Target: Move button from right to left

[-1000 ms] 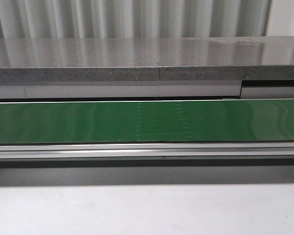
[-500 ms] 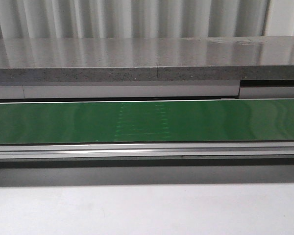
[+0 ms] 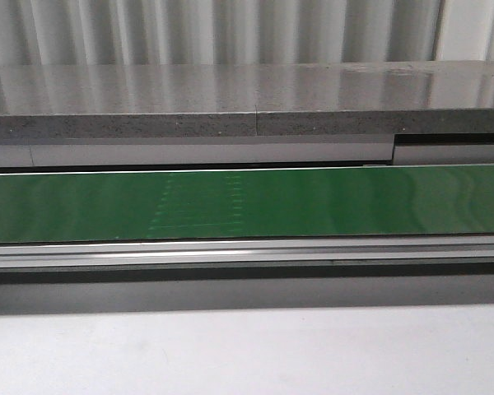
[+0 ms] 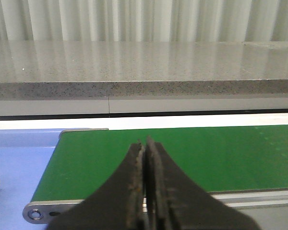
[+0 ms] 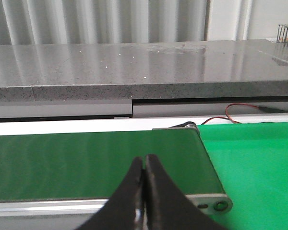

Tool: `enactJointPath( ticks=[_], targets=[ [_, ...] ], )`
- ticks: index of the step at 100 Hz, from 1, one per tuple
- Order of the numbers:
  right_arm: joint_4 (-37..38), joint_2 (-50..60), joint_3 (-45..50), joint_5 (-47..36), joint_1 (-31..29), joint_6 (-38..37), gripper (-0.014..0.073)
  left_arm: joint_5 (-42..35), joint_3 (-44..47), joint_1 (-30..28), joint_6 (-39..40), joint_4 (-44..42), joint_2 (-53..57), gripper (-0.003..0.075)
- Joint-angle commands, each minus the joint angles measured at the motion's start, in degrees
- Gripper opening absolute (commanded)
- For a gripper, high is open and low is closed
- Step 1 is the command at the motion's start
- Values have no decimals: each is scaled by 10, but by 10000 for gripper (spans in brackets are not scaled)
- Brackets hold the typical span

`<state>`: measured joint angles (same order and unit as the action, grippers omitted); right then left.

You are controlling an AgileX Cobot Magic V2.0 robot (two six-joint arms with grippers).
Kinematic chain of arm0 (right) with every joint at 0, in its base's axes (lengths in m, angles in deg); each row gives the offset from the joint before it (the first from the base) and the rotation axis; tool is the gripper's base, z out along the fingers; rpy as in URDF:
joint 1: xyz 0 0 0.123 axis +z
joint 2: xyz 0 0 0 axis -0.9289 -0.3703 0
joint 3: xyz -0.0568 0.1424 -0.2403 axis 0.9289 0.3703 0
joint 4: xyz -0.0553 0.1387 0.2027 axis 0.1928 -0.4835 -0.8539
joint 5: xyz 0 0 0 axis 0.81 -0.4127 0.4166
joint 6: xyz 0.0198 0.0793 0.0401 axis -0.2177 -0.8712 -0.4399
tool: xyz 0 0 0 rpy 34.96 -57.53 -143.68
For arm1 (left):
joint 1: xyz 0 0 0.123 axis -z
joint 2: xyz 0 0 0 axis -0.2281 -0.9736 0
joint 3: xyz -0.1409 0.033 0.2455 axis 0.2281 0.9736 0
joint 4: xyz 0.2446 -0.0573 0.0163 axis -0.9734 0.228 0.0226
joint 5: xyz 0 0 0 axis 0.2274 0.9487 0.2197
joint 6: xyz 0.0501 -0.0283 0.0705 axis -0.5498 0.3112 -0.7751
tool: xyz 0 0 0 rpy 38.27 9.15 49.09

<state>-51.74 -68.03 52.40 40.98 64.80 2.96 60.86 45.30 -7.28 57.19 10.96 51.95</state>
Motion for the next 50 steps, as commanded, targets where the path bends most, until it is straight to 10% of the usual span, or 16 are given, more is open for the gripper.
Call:
enactJointPath(
  ticks=[1, 50],
  targets=[
    [15, 30, -6, -17, -4, -12, -66, -46, 14, -2, 1, 5, 19, -20],
    [16, 43, -6, -6, -5, 1, -66, -45, 14, -2, 1, 5, 19, -20]
  ],
)
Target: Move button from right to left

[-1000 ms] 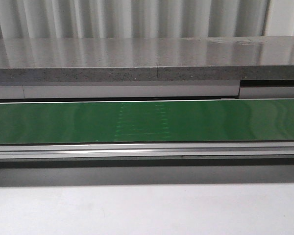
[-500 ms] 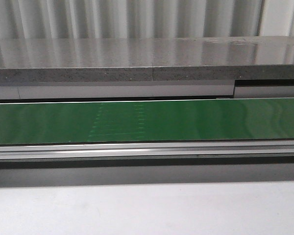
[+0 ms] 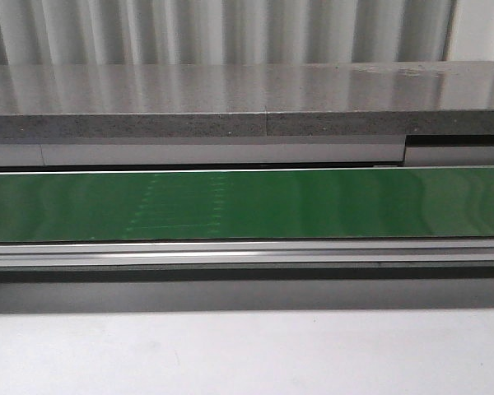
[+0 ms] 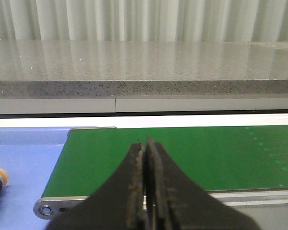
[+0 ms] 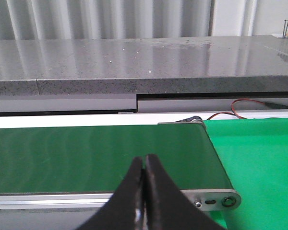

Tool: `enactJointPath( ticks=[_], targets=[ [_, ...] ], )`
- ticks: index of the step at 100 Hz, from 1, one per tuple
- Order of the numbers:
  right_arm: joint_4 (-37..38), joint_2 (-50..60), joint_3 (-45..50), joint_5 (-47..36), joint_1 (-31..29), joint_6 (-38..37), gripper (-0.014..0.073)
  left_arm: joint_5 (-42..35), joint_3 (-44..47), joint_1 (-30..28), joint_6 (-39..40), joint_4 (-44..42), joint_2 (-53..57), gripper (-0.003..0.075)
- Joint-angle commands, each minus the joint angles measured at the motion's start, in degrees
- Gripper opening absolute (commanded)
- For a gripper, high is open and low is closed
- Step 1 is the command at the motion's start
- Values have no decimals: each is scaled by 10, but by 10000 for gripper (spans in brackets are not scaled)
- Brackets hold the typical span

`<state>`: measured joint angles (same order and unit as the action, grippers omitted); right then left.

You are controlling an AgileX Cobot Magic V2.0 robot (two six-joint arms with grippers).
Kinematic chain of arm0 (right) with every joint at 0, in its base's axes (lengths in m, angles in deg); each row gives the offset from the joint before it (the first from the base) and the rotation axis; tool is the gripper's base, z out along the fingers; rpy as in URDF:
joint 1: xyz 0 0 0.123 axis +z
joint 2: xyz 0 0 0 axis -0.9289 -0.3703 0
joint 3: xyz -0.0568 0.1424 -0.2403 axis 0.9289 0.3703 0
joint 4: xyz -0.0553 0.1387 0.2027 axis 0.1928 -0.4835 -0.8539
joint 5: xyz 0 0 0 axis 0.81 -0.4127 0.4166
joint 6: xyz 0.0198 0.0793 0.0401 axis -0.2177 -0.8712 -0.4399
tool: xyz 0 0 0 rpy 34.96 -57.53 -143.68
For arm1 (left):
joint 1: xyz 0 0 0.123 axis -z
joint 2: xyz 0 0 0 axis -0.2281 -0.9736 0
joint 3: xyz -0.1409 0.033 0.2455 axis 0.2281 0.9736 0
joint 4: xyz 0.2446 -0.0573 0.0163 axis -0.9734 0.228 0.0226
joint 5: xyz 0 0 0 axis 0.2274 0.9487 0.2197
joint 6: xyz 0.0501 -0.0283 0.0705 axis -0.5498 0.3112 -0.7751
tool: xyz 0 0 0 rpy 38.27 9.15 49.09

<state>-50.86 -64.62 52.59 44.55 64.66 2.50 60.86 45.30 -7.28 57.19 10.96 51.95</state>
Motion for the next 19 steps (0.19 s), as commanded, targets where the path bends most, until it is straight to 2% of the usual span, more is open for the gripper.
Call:
enactJointPath(
  ticks=[1, 19],
  targets=[
    [7, 9, -8, -42, -4, 6, -66, -45, 14, -2, 1, 5, 19, -20],
    [7, 9, -8, -42, -4, 6, -66, -45, 14, -2, 1, 5, 19, -20]
  ],
)
